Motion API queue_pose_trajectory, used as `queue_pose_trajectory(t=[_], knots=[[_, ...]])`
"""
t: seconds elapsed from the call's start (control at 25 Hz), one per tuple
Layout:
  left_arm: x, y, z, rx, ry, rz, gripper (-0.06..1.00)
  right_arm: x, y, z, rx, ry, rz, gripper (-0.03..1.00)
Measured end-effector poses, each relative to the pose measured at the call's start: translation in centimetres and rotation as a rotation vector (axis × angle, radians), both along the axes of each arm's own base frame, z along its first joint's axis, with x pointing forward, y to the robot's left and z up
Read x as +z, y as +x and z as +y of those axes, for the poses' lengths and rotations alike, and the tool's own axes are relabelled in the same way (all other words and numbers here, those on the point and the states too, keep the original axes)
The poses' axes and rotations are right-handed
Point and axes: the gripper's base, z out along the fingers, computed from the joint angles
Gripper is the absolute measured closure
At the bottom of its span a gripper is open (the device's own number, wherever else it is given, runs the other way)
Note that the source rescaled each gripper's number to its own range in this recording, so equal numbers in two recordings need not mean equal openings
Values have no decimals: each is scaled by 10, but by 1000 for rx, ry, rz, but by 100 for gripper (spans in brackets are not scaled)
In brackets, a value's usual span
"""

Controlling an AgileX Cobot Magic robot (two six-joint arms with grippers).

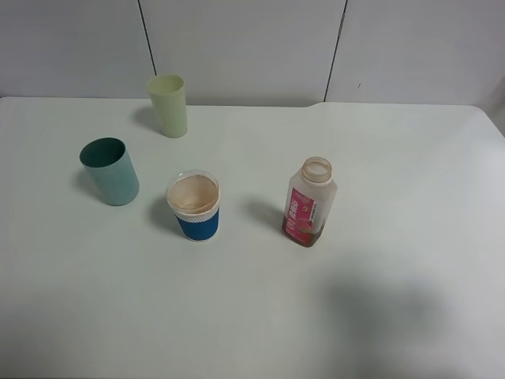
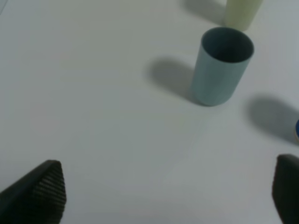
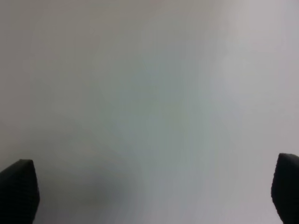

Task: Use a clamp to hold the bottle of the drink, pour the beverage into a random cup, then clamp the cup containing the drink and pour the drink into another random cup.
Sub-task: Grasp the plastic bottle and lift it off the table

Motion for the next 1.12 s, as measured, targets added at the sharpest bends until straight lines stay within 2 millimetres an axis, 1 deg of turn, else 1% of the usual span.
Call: queue_pose_trajectory(t=[0.6, 0.92, 1.0, 1.12], knots=[[0, 0, 0, 0, 0, 0, 28, 0, 0, 0, 5, -6, 0, -3], [0, 0, 0, 0, 0, 0, 28, 0, 0, 2, 46, -21, 1, -3], [0, 0, 0, 0, 0, 0, 28, 4, 4, 3, 74, -39, -8, -3], [0, 0, 0, 0, 0, 0, 28, 19, 15, 3, 91, -62, -60, -3]])
